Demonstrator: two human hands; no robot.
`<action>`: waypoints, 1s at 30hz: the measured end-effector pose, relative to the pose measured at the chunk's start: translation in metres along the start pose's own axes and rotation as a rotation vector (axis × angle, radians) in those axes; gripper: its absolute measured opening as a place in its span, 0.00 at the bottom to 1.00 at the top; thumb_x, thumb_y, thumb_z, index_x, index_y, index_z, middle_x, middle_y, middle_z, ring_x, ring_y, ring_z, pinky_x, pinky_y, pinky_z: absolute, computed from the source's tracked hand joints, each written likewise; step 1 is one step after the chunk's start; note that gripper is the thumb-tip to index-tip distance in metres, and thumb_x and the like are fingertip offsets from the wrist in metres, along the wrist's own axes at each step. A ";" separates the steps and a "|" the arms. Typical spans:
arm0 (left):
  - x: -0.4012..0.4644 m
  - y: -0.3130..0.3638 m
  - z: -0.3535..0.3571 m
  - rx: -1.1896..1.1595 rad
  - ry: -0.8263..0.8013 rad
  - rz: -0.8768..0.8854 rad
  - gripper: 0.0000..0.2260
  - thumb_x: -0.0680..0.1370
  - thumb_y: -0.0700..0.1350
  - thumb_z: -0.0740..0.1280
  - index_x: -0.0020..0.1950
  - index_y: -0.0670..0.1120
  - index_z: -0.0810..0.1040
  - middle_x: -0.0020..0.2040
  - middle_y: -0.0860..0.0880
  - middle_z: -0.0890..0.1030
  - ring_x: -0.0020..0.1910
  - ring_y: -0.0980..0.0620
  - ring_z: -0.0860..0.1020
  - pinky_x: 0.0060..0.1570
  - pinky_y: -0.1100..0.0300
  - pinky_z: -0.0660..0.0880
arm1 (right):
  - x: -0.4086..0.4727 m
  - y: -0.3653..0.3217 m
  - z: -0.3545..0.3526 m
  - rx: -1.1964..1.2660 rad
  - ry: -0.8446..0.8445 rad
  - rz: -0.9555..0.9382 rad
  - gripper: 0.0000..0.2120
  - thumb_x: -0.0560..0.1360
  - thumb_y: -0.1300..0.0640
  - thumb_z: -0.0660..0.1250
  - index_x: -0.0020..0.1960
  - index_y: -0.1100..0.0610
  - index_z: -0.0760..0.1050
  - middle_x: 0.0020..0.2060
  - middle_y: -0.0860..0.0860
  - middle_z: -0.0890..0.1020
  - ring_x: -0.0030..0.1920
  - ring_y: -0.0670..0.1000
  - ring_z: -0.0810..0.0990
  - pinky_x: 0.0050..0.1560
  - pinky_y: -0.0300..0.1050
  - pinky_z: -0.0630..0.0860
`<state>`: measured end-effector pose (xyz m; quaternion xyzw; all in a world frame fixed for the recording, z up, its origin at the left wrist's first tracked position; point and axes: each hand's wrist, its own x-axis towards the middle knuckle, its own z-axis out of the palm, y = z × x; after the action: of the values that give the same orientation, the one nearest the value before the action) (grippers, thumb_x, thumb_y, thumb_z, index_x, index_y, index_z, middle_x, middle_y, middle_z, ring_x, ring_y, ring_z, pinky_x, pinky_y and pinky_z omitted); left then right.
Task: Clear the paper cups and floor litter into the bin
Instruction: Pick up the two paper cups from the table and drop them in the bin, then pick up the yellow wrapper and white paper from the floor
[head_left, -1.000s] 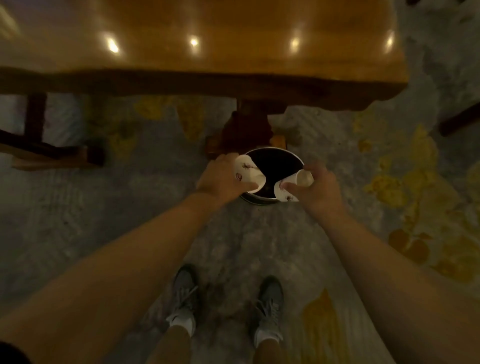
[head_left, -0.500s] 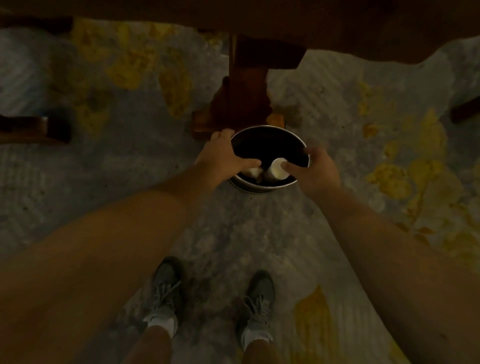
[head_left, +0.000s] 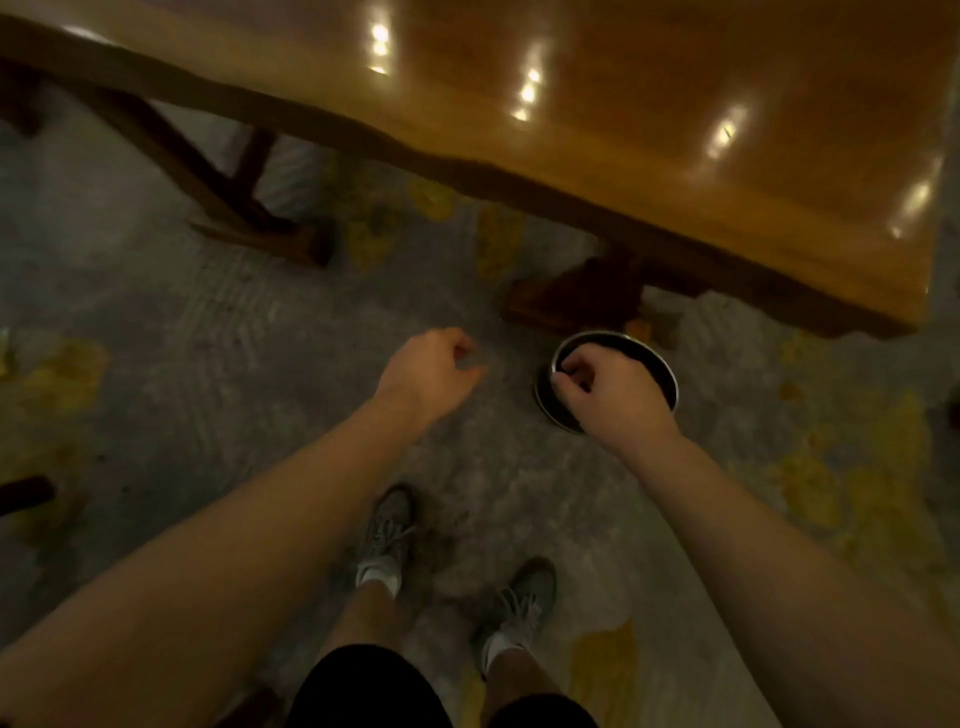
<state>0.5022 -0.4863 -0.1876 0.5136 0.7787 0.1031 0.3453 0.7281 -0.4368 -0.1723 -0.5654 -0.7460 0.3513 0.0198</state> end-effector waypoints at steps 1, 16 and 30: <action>-0.015 -0.001 -0.022 -0.014 0.053 -0.008 0.13 0.73 0.55 0.71 0.55 0.52 0.82 0.53 0.50 0.83 0.52 0.50 0.80 0.51 0.55 0.76 | -0.003 -0.024 -0.007 -0.018 -0.015 -0.048 0.06 0.75 0.46 0.68 0.48 0.46 0.76 0.41 0.46 0.80 0.42 0.50 0.78 0.43 0.50 0.76; -0.254 -0.173 -0.267 -0.125 0.535 -0.346 0.13 0.73 0.56 0.73 0.54 0.52 0.80 0.51 0.54 0.80 0.48 0.56 0.78 0.46 0.62 0.72 | -0.063 -0.376 0.017 -0.274 -0.267 -0.685 0.07 0.75 0.44 0.67 0.50 0.45 0.76 0.42 0.42 0.77 0.43 0.41 0.76 0.45 0.40 0.76; -0.357 -0.403 -0.424 -0.215 0.708 -0.610 0.13 0.74 0.56 0.71 0.55 0.52 0.81 0.52 0.54 0.80 0.50 0.54 0.78 0.48 0.59 0.75 | -0.067 -0.650 0.165 -0.405 -0.403 -0.881 0.07 0.76 0.44 0.67 0.50 0.46 0.77 0.44 0.42 0.79 0.45 0.42 0.77 0.46 0.45 0.79</action>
<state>0.0195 -0.8968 0.0731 0.1564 0.9485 0.2456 0.1247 0.1430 -0.6513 0.0835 -0.1116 -0.9550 0.2603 -0.0879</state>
